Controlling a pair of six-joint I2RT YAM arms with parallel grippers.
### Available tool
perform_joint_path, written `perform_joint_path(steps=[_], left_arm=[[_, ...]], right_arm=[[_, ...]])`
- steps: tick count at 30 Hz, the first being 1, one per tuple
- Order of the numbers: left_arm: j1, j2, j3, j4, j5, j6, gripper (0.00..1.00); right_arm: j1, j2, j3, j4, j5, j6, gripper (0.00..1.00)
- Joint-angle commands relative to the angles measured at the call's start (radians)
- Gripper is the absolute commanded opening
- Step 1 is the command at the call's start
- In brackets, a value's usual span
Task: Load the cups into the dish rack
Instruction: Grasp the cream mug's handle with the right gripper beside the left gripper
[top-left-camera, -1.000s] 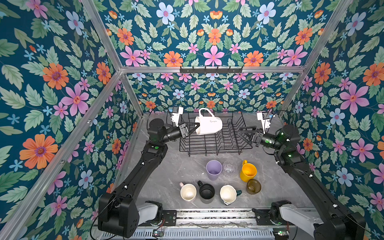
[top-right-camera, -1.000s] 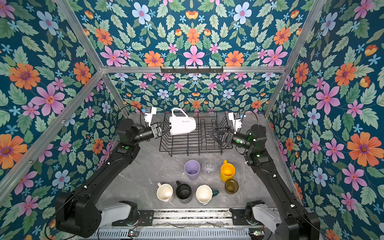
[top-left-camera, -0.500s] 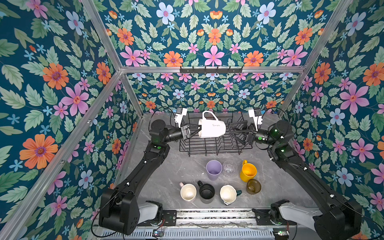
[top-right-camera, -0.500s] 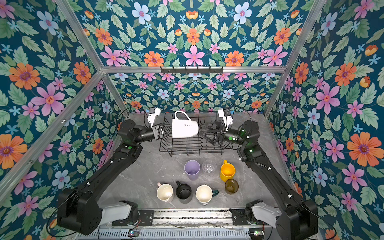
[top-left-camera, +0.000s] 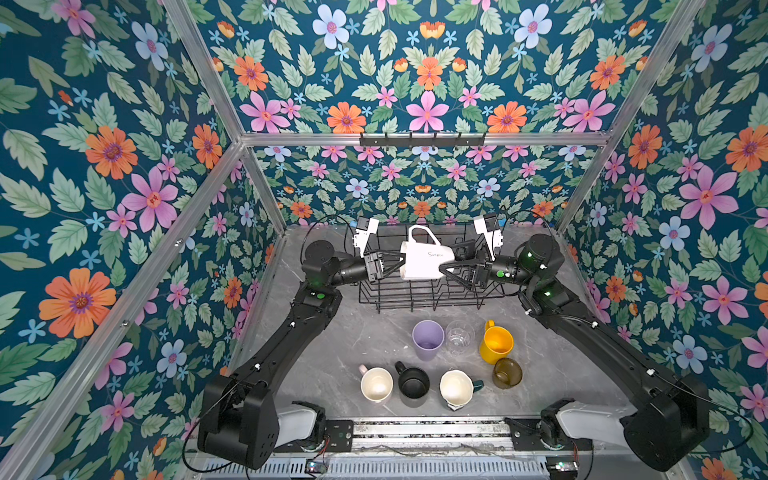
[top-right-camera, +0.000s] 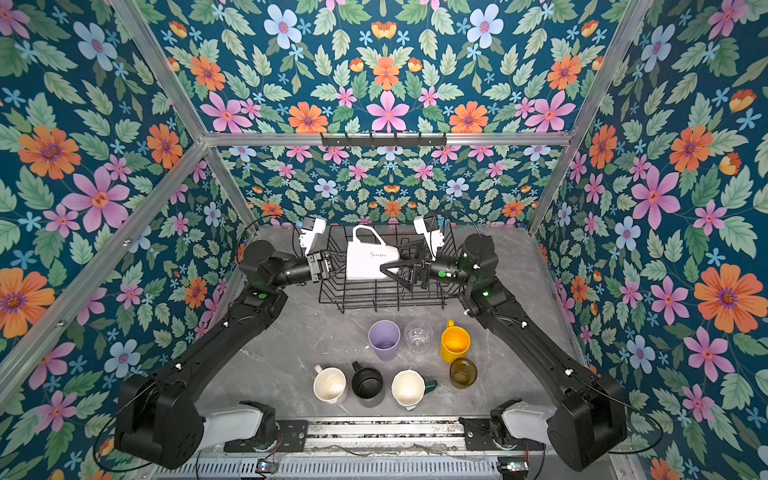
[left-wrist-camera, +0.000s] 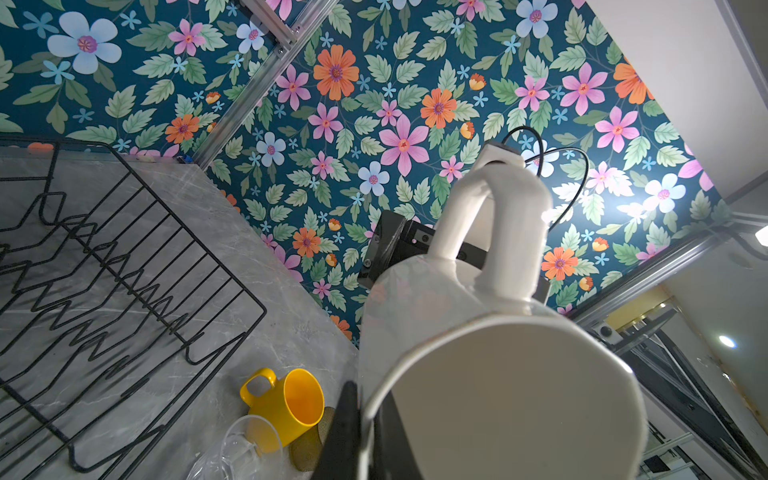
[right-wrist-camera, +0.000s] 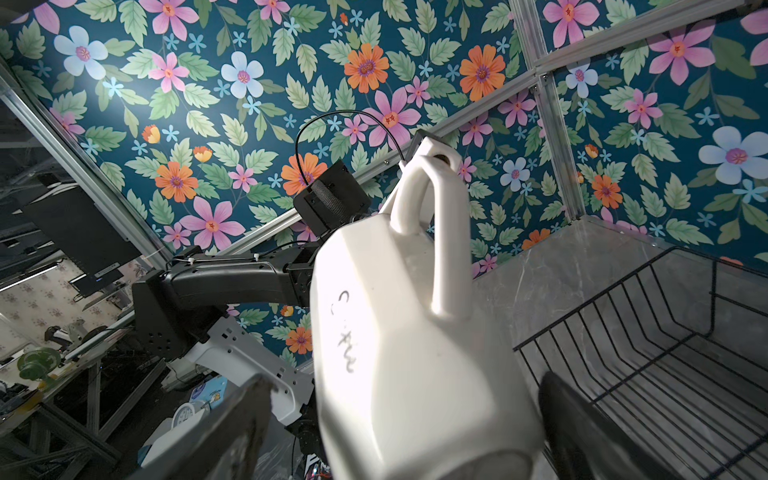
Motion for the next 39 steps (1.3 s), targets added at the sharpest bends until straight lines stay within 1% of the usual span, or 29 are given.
perform_joint_path(steps=[1,11,21,29,32,35,39], left_arm=[[-0.001,-0.002,0.009,0.074,0.004,-0.006,0.00],[-0.003,0.004,0.019,0.076,0.016,-0.015,0.00],[-0.005,0.005,0.013,0.075,0.018,-0.014,0.00],[-0.004,0.002,0.013,0.076,0.018,-0.015,0.00],[-0.005,0.002,0.016,0.078,0.018,-0.019,0.00],[-0.005,0.005,0.018,0.081,0.019,-0.018,0.00],[-0.005,0.014,0.018,0.085,0.021,-0.027,0.00]], right_arm=[[0.017,0.019,0.015,0.026,0.013,-0.014,0.99],[0.058,0.060,0.029,0.046,0.032,-0.016,0.98],[0.069,0.096,0.052,0.090,0.029,0.019,0.98],[0.082,0.110,0.058,0.087,0.028,0.021,0.94],[0.084,0.111,0.058,0.085,0.026,0.021,0.91],[0.085,0.113,0.060,0.080,0.022,0.021,0.84],[0.086,0.113,0.059,0.066,0.019,0.016,0.66]])
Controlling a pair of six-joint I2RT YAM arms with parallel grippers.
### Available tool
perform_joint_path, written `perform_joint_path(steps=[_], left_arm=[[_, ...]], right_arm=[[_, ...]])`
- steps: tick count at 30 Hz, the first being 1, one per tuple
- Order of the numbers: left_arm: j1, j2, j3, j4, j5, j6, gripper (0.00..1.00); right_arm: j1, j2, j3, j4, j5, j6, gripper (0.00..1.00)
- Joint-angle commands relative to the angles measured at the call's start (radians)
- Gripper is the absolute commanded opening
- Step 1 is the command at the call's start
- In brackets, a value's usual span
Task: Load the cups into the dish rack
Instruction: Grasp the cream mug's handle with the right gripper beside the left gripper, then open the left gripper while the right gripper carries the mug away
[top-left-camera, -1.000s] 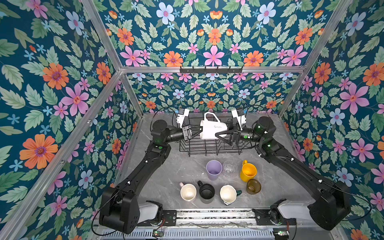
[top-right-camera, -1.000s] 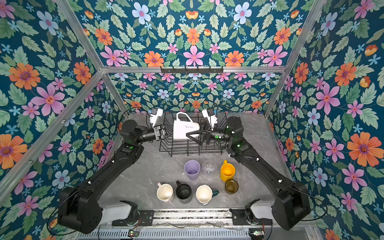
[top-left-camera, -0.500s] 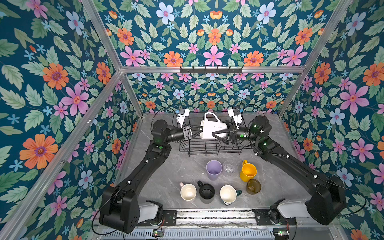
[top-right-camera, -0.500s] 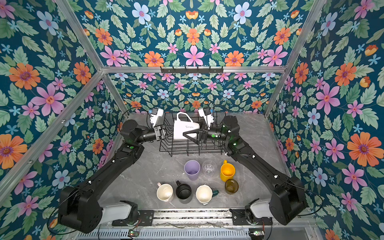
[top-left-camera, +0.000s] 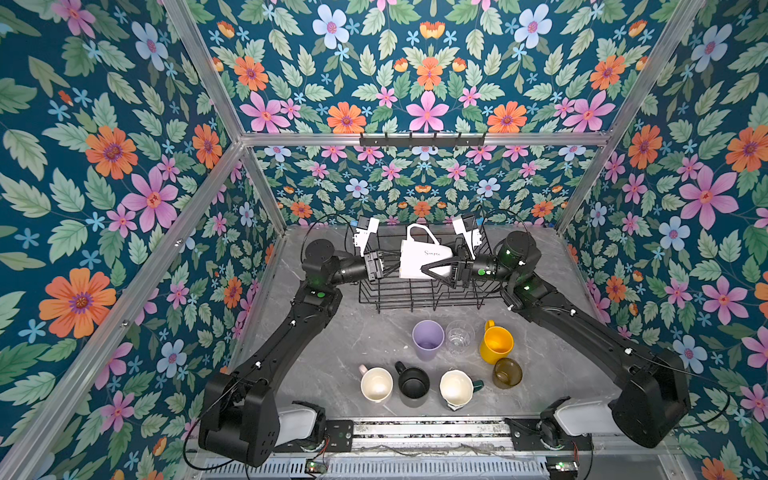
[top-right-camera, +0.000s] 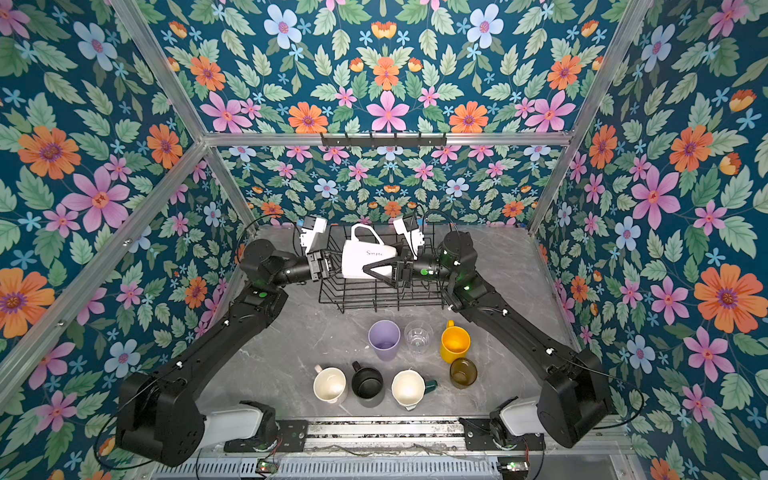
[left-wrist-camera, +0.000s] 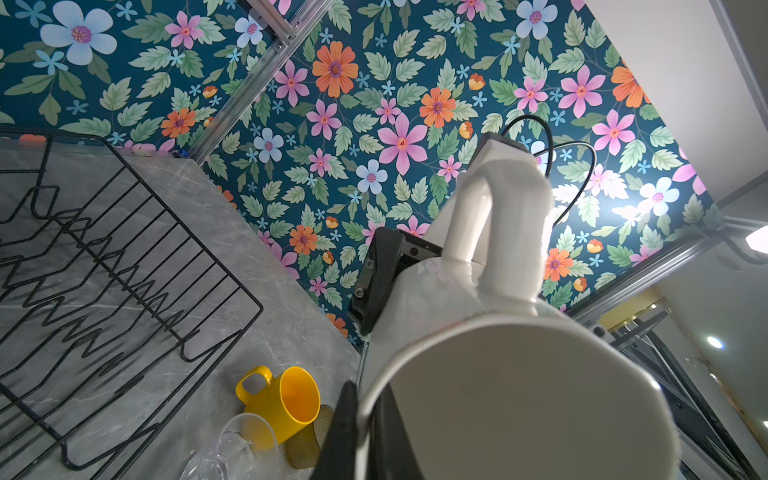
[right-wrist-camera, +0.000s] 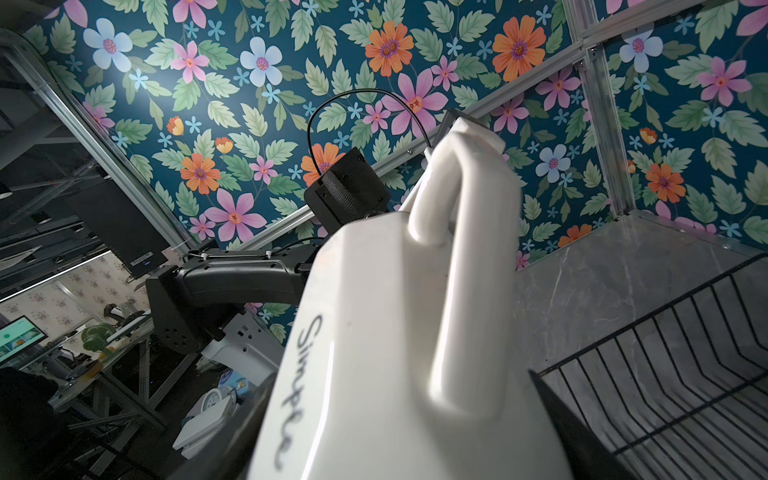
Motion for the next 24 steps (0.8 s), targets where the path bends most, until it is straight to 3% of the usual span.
perform_joint_path(steps=[1,5,7,10,24], left_arm=[[-0.001,0.002,0.009,0.085,0.006,-0.008,0.00],[-0.001,0.008,0.011,0.100,0.006,-0.020,0.00],[-0.001,0.010,0.012,0.105,0.006,-0.025,0.00],[-0.001,0.014,0.012,0.107,0.006,-0.028,0.00],[-0.001,0.020,0.015,0.103,0.007,-0.028,0.00]], right_arm=[[0.001,0.003,0.002,-0.004,0.025,-0.011,0.63],[0.002,0.003,0.003,-0.008,0.017,-0.013,0.43],[0.002,0.004,0.003,-0.013,0.015,-0.014,0.22],[0.003,0.002,0.002,-0.024,0.022,-0.018,0.02],[0.003,-0.027,0.035,-0.074,0.062,0.022,0.00]])
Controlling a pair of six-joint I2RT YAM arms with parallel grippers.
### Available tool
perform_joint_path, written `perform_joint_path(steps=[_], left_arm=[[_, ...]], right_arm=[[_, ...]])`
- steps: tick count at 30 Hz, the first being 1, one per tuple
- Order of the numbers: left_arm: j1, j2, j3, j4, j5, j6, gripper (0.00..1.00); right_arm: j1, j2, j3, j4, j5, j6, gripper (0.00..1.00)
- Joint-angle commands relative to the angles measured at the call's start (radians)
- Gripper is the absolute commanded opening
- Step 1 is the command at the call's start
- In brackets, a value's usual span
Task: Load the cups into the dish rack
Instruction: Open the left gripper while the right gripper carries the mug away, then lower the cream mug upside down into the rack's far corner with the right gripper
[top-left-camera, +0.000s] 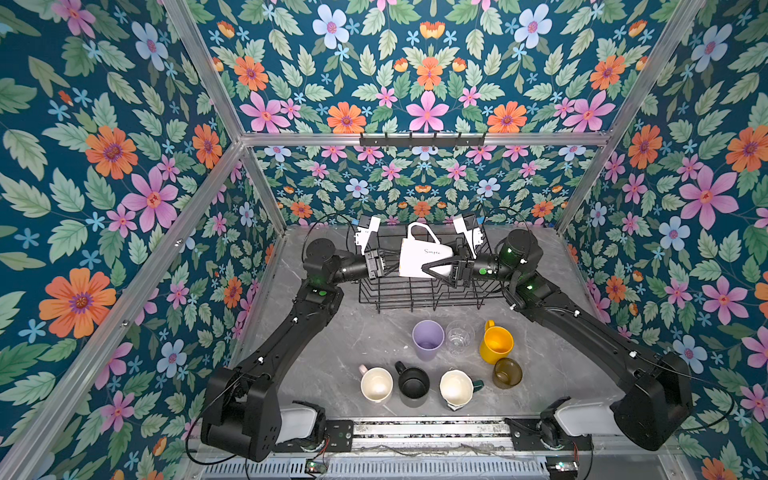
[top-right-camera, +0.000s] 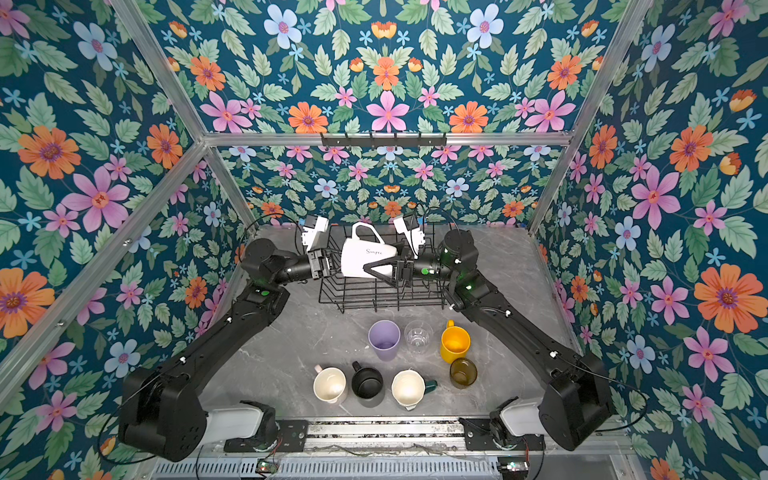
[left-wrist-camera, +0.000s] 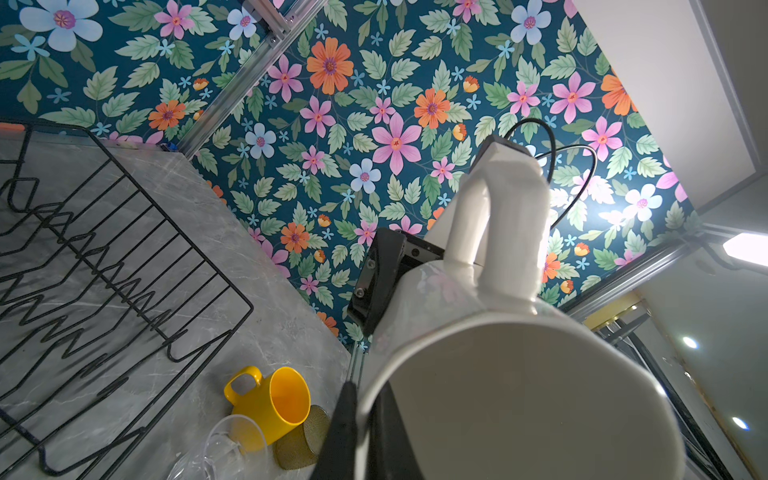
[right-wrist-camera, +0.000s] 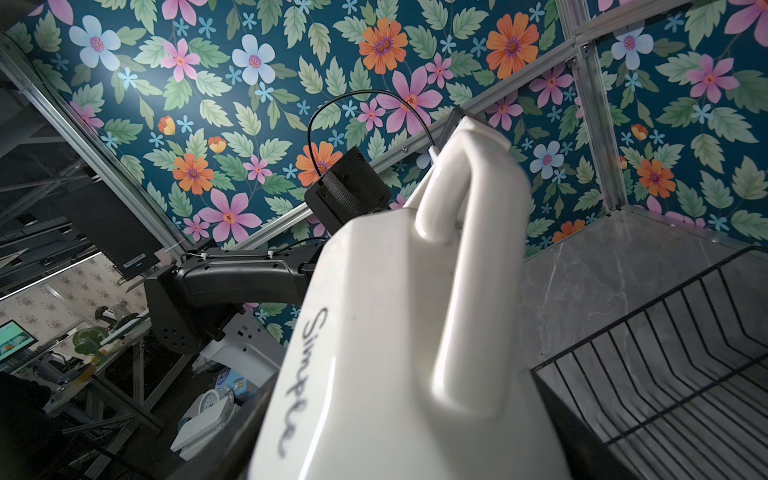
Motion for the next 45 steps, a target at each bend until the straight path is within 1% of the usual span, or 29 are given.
perform_joint_path(steps=[1,5,7,9,13,15,17,20,22,24,26,28,30,31,34,37,39,42,45], left_arm=[[-0.001,-0.002,0.007,0.061,-0.005,0.018,0.00],[0.000,-0.002,0.006,0.055,-0.002,0.021,0.07],[0.000,-0.008,0.011,0.032,-0.004,0.038,0.13],[0.003,-0.016,0.022,-0.028,-0.010,0.080,0.24],[0.002,-0.035,0.048,-0.162,-0.031,0.180,0.54],[0.003,-0.044,0.055,-0.209,-0.043,0.218,0.64],[0.007,-0.055,0.058,-0.260,-0.061,0.260,0.73],[0.020,-0.077,0.069,-0.375,-0.108,0.349,0.81],[0.038,-0.097,0.089,-0.495,-0.164,0.432,0.84],[0.059,-0.118,0.109,-0.603,-0.238,0.512,0.86],[0.076,-0.144,0.119,-0.683,-0.351,0.576,0.89],[0.082,-0.169,0.130,-0.763,-0.512,0.640,0.93],[0.083,-0.187,0.136,-0.816,-0.650,0.687,0.97],[0.083,-0.196,0.137,-0.830,-0.715,0.701,0.99],[0.083,-0.229,0.120,-0.836,-0.872,0.728,1.00],[0.083,-0.251,0.106,-0.829,-0.988,0.762,1.00],[0.083,-0.258,0.105,-0.827,-1.041,0.789,1.00],[0.083,-0.265,0.103,-0.816,-1.095,0.826,1.00],[0.084,-0.271,0.093,-0.777,-1.122,0.861,1.00]], right_arm=[[0.001,-0.011,0.015,-0.014,0.046,0.029,0.00],[0.001,-0.026,0.029,-0.062,0.062,0.014,0.00],[0.000,-0.038,0.034,-0.083,0.069,0.003,0.00],[0.001,-0.050,0.037,-0.104,0.079,-0.005,0.00],[-0.005,-0.074,0.051,-0.156,0.105,-0.017,0.00],[-0.010,-0.086,0.054,-0.176,0.120,-0.018,0.00],[-0.018,-0.099,0.059,-0.209,0.137,-0.020,0.00],[-0.036,-0.121,0.089,-0.324,0.185,-0.044,0.00],[-0.056,-0.139,0.118,-0.428,0.248,-0.055,0.00],[-0.068,-0.152,0.155,-0.551,0.340,-0.072,0.00],[-0.074,-0.156,0.200,-0.675,0.440,-0.100,0.00],[-0.076,-0.145,0.248,-0.793,0.524,-0.125,0.00],[-0.075,-0.129,0.291,-0.889,0.597,-0.126,0.00],[-0.075,-0.116,0.316,-0.941,0.633,-0.129,0.00],[-0.078,-0.078,0.386,-1.062,0.720,-0.144,0.00],[-0.090,-0.038,0.445,-1.140,0.792,-0.165,0.00],[-0.105,-0.004,0.490,-1.182,0.815,-0.177,0.00],[-0.121,0.053,0.550,-1.234,0.841,-0.197,0.00],[-0.136,0.119,0.617,-1.279,0.863,-0.214,0.00]])
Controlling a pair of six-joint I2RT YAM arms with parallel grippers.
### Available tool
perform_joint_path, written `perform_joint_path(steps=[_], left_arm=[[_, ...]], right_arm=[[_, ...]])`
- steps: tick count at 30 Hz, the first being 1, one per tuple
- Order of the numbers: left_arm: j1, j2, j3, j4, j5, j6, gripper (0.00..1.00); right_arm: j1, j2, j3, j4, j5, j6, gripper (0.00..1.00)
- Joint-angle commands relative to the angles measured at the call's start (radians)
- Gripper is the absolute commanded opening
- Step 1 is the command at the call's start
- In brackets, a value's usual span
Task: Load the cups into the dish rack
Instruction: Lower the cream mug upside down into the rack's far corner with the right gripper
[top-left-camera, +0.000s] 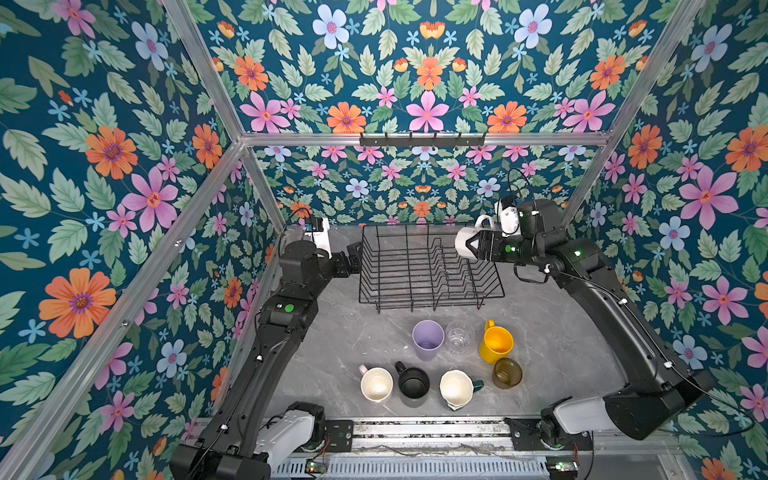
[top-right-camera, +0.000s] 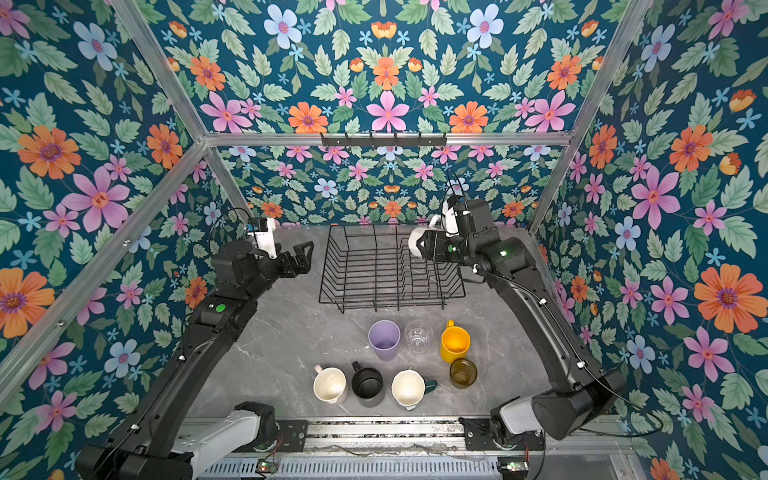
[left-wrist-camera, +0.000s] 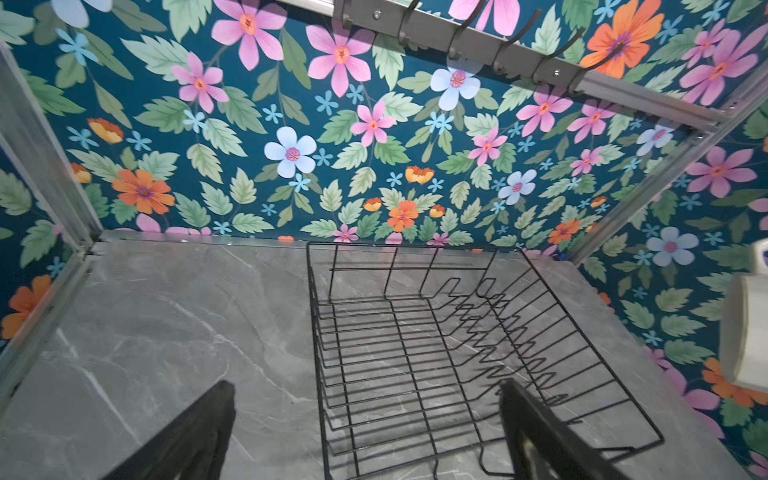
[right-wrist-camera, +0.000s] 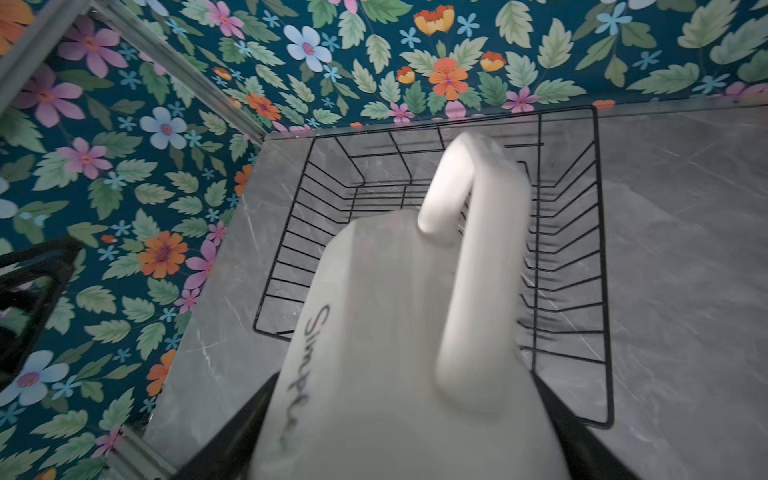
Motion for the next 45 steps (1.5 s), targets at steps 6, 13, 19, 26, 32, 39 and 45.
perform_joint_path(steps=[6,13,19,26,32,39,45], left_arm=[[0.003,-0.017,-0.024,0.113,-0.114,0.114,1.00],[0.003,-0.081,-0.141,0.224,-0.159,0.158,1.00],[0.003,-0.093,-0.173,0.236,-0.173,0.154,1.00],[0.004,-0.096,-0.180,0.228,-0.174,0.150,1.00],[0.004,-0.102,-0.184,0.226,-0.179,0.152,1.00],[0.004,-0.105,-0.183,0.220,-0.184,0.154,1.00],[0.004,-0.109,-0.183,0.216,-0.185,0.154,1.00]], right_arm=[[-0.015,0.166,0.167,-0.087,0.116,-0.068,0.00],[-0.025,0.330,0.299,-0.144,0.169,-0.099,0.00],[-0.040,0.479,0.440,-0.211,0.186,-0.129,0.00],[-0.061,0.651,0.640,-0.293,0.198,-0.165,0.00],[-0.076,0.763,0.773,-0.339,0.197,-0.181,0.00],[-0.082,0.835,0.830,-0.339,0.186,-0.192,0.00],[-0.084,0.893,0.877,-0.345,0.197,-0.205,0.00]])
